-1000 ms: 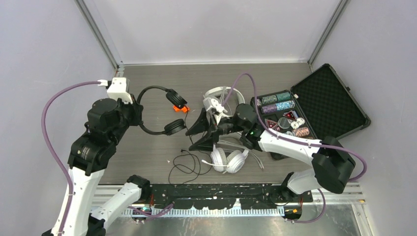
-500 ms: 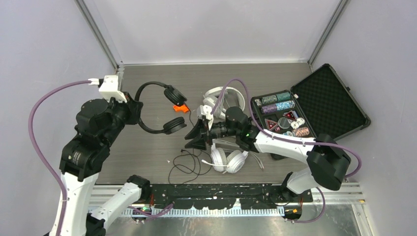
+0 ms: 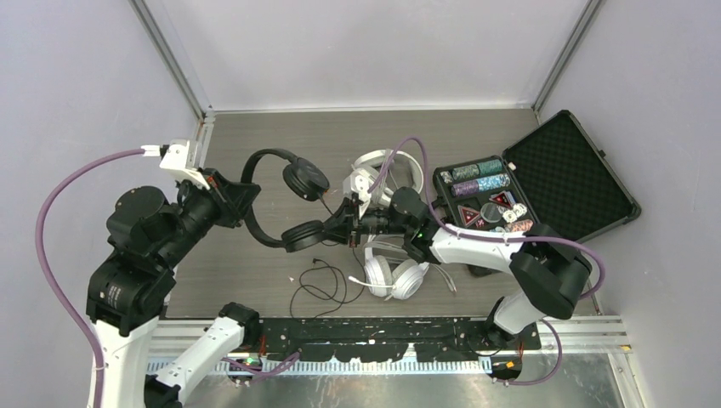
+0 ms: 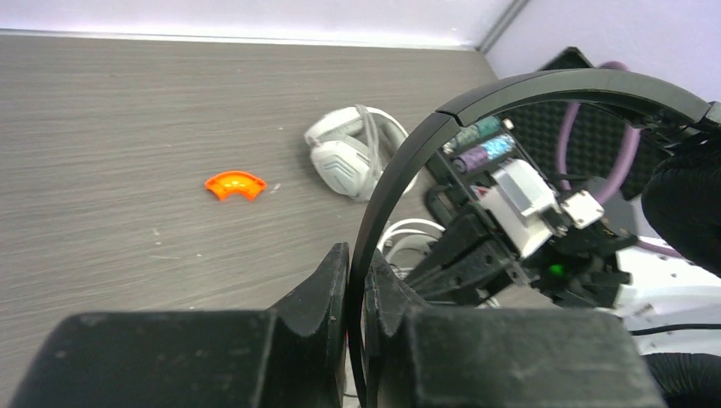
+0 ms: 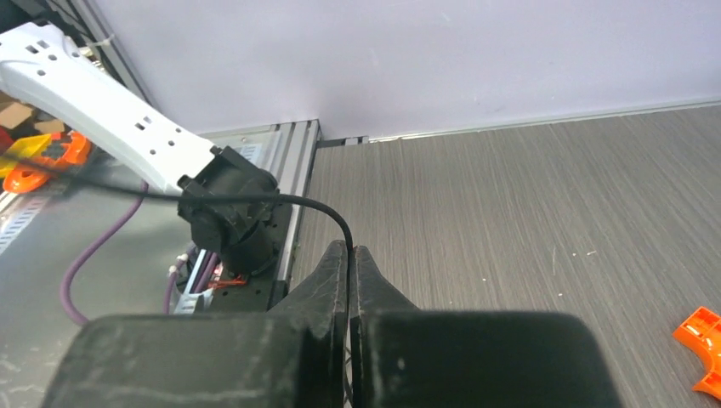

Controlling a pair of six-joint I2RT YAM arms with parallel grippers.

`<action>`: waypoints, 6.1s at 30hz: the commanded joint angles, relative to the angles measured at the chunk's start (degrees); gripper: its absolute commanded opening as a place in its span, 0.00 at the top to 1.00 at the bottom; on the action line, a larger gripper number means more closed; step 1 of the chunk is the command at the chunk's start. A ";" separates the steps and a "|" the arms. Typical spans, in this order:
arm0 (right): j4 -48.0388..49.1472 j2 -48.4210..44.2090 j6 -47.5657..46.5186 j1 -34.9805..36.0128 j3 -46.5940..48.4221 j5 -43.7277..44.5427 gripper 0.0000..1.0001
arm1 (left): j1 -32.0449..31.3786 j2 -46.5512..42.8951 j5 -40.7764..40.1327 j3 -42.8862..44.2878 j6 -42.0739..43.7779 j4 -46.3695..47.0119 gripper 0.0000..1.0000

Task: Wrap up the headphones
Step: Wrap the headphones cable around the headphones.

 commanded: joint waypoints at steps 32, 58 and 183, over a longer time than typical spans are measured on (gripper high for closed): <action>1.44 5.90 7.71 -13.14 13.24 0.22 0.99 | -0.17 1.46 26.73 -11.76 18.22 -7.69 1.00; -50.19 1.38 5.14 -12.04 34.47 -4.22 0.99 | -0.17 11.49 -18.35 -15.40 23.76 -11.64 1.00; 33.41 15.83 17.68 2.57 -4.39 26.14 0.99 | -0.08 7.50 -14.34 5.17 -1.71 8.58 1.00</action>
